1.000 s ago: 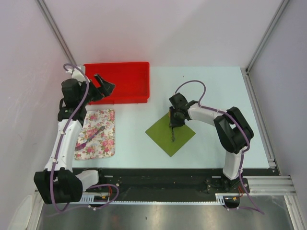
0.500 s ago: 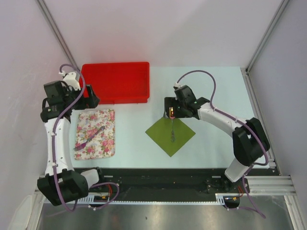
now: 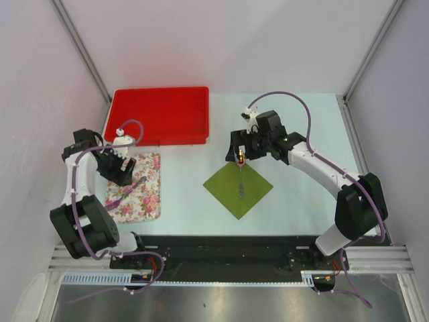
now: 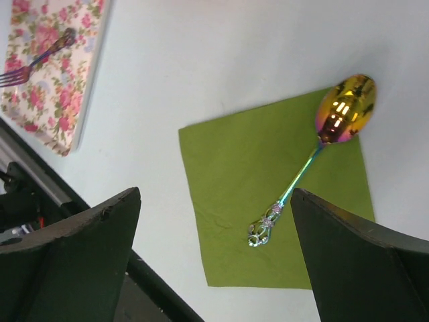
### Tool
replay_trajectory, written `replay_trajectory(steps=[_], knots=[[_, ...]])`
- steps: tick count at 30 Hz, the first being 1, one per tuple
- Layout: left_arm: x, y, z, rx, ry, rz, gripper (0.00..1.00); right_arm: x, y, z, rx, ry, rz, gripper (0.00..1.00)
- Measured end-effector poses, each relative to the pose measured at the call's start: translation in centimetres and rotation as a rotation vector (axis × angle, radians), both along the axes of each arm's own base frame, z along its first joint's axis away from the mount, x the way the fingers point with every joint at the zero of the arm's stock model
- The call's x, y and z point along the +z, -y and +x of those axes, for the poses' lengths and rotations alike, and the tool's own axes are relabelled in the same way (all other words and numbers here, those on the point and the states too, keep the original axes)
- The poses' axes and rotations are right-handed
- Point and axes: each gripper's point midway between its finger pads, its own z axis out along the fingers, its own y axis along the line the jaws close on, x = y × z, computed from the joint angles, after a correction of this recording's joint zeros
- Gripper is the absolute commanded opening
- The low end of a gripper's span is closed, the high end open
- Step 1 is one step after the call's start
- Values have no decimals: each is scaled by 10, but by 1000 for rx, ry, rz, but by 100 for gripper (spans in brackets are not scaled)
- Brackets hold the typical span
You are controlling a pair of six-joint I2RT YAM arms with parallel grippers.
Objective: Place the utensils on the paper napkin and roll it up
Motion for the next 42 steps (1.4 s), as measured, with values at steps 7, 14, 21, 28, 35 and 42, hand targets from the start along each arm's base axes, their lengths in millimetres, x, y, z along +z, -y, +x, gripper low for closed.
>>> replay_trajectory(steps=[7,14,21,28,35,42], knots=[[-67,-10,7,-141,-82,88,65,10,-7,-10,81,-6,58,100],[-112,-17,12,-207,-119,152,56,-2,-2,-3,78,-77,100,100],[-116,-16,19,-237,-89,195,31,-22,0,0,67,-172,122,100],[-115,-12,22,-286,-61,247,4,-19,-1,-1,70,-195,155,100],[-108,1,13,-341,-78,243,0,-13,-4,-2,81,-205,192,100],[-58,46,12,-531,51,302,0,-9,-8,-8,102,-216,245,100]])
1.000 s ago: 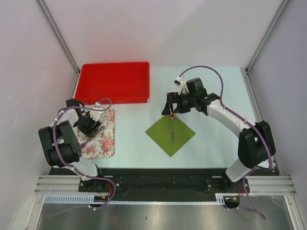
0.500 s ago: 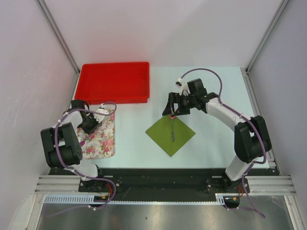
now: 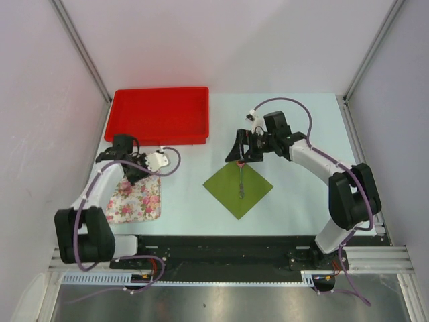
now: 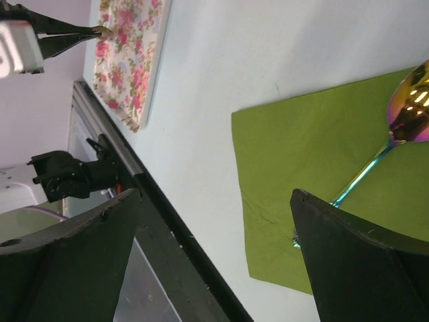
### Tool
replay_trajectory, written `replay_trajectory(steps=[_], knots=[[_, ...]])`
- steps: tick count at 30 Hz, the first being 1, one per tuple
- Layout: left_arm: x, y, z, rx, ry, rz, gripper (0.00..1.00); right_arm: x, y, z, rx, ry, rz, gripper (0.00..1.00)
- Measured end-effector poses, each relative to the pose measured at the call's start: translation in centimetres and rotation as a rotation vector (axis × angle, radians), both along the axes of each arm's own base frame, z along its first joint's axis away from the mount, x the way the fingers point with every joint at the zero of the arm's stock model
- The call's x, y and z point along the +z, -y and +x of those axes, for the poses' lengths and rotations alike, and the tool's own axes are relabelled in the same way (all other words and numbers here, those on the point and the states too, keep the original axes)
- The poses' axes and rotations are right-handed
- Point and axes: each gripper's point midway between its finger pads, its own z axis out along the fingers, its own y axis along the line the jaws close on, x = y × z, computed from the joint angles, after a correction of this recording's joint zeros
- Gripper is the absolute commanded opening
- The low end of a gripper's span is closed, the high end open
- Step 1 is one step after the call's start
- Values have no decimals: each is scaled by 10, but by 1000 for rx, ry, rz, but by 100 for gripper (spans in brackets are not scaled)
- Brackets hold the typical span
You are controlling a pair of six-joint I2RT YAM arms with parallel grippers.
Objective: Place the utensils on the paper napkin and roll it up
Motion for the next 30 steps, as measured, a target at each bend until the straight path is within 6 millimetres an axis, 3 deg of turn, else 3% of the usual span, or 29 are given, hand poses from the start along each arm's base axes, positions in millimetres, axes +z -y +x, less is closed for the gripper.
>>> replay_trajectory(steps=[3,8,9,10,11,13,15,16,20,24,30], knots=[[30,33,3,-143,94,15,0,3,-4,-7,15,-20,46,100],[59,88,-4,-370,214,31,0,7,-15,-19,44,-75,139,100],[61,94,-5,-395,221,38,4,8,-16,-21,48,-81,146,100],[60,99,-6,-414,217,43,21,8,-18,-22,52,-90,154,100],[57,101,-6,-421,203,48,30,10,-20,-24,58,-94,165,100],[44,94,-2,-400,154,63,50,13,-22,-25,66,-96,179,100],[31,80,2,-363,103,69,61,16,-24,-26,73,-94,189,100],[24,71,4,-342,79,70,71,16,-24,-26,76,-95,191,100],[11,45,10,-308,47,83,72,17,-24,-27,80,-95,194,100],[0,50,13,-360,51,71,70,16,-24,-27,81,-95,195,100],[-37,52,19,-401,-31,50,64,14,-24,-26,79,-102,192,100]])
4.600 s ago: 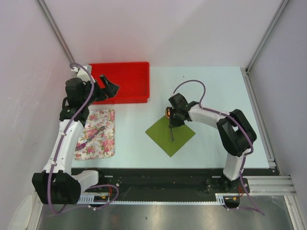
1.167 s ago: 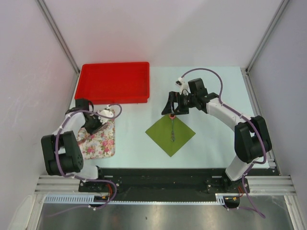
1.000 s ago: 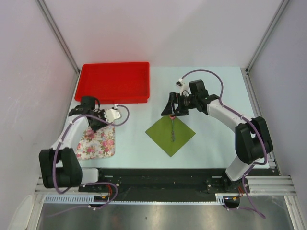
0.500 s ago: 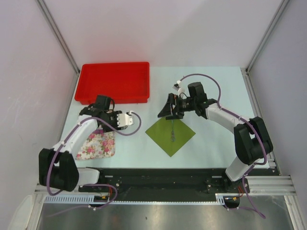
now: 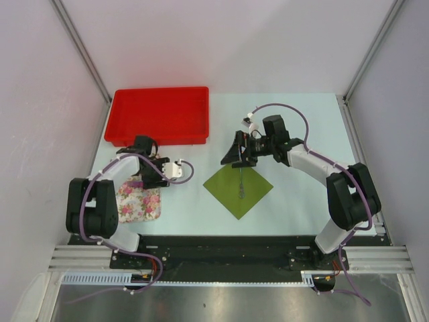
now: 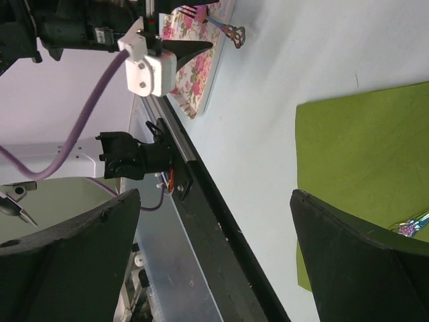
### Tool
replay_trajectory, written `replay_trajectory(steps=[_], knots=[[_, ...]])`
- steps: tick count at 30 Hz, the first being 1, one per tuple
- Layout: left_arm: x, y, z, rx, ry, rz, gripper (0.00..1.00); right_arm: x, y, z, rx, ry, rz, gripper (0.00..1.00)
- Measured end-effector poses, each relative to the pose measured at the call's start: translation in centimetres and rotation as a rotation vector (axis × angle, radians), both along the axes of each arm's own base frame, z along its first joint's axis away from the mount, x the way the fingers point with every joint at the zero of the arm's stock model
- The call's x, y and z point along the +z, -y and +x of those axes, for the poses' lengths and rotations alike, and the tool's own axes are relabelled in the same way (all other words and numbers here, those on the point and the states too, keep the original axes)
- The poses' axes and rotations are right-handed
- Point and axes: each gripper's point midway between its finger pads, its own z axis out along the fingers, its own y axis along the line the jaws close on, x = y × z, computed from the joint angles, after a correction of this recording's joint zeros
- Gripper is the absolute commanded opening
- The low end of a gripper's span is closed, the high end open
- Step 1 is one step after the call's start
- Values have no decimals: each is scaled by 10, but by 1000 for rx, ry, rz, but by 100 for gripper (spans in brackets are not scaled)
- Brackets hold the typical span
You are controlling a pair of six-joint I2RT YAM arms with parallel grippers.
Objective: Place the utensils on the paper napkin and roll it up
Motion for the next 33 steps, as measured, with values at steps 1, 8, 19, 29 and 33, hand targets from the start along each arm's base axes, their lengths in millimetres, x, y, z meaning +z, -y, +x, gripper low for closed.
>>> replay_trajectory(steps=[1,8,19,29,33], knots=[[-5,0,0,-6,-11,1,62,0,0,0,0,-1,0,100],[-15,3,3,-59,-17,-3,8,-3,3,2,-3,-13,0,100],[81,39,-11,-297,273,17,0,4,-7,-6,37,-34,55,100],[131,152,-59,-717,440,-39,0,25,-50,-52,207,-34,145,88],[131,168,-63,-769,431,-31,0,16,-60,-75,260,-53,132,73]])
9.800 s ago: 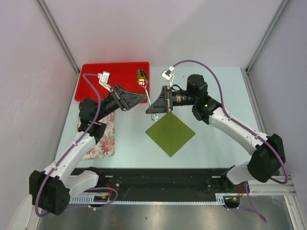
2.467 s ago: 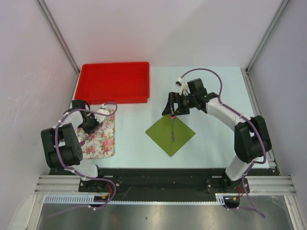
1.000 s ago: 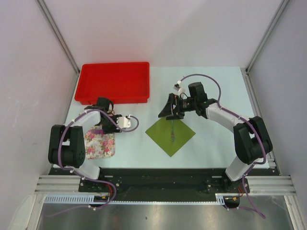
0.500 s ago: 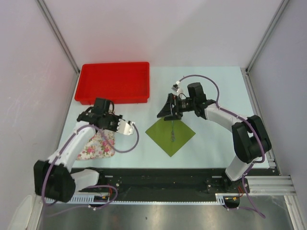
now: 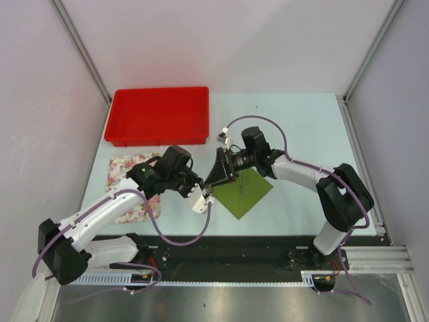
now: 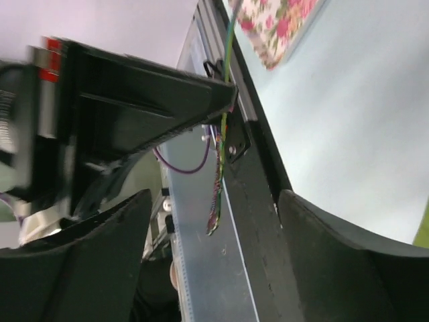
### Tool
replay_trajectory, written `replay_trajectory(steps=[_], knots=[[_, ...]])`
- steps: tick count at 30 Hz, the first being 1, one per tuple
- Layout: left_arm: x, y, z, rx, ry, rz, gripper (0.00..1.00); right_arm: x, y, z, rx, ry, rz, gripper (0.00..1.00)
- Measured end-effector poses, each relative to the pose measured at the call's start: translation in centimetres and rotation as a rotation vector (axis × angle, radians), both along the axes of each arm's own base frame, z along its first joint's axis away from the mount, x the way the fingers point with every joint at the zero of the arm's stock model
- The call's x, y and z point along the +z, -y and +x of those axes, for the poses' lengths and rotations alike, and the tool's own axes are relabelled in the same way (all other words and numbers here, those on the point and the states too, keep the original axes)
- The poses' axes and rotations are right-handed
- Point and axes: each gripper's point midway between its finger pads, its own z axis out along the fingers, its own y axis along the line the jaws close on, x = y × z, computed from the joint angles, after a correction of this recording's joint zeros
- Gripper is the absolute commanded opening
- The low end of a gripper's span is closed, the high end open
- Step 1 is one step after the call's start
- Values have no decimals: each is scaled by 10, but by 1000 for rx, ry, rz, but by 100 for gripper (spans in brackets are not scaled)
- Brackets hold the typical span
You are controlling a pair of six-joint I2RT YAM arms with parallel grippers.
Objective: Place the utensils on the paper napkin and roll it up
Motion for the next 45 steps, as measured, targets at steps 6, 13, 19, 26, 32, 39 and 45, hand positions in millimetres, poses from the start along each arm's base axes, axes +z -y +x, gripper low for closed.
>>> replay_trajectory(steps=[6,13,19,26,32,39,45], knots=[[6,14,3,-28,7,-2,0,-24,-2,-13,23,-68,-42,35],[5,19,6,-7,-9,-4,57,-19,-9,-18,62,-82,1,0],[38,26,20,259,-123,-216,100,-12,-3,-3,16,-81,48,0],[129,-20,82,787,-356,-844,100,20,18,47,-128,-59,170,0],[146,-27,87,1001,-737,-1351,100,53,16,57,-149,-22,267,0],[118,-4,84,1086,-1232,-1629,85,81,4,59,-162,4,347,0],[131,5,90,1006,-1423,-1744,60,84,-16,44,-122,-23,368,0]])
